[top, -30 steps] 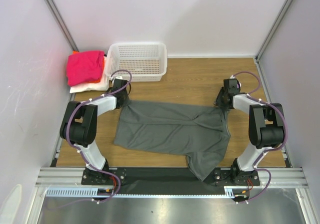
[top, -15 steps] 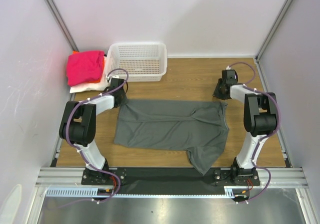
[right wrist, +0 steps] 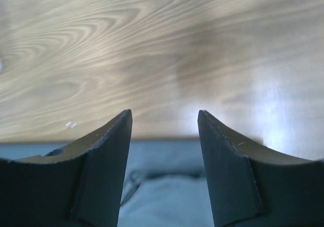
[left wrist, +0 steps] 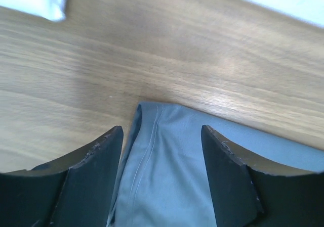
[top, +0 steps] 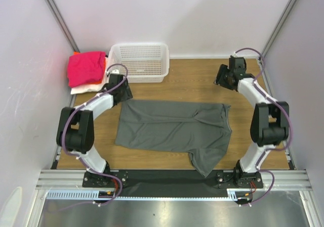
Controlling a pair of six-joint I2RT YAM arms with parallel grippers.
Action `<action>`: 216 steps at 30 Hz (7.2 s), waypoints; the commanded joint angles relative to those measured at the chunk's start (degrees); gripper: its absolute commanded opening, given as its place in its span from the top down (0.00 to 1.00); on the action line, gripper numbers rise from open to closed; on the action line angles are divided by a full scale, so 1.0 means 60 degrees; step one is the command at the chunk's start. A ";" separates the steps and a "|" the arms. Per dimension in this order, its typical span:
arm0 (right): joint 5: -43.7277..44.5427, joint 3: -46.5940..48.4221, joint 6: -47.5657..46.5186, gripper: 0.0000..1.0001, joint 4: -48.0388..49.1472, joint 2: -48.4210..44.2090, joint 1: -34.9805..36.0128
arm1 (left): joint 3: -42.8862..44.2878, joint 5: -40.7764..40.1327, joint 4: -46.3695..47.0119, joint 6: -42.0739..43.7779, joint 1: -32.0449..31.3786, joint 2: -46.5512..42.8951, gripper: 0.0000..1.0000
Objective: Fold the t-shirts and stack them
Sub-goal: Fold the tshirt
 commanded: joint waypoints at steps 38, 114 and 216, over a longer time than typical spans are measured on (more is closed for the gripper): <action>0.0833 0.0278 0.0272 0.62 -0.0054 0.2028 -0.0342 | 0.1178 0.0309 0.0140 -0.1708 -0.0644 0.1539 0.99; -0.0443 -0.0043 -0.0416 0.34 -0.0904 0.0079 0.1210 | -0.1838 -0.0833 -0.0607 -0.1253 -0.0337 -0.1947 1.00; 0.3543 -0.1084 0.3463 0.16 -0.5668 -0.2367 0.2429 | 0.0314 0.1482 0.0726 -0.2045 -0.1391 0.1436 0.09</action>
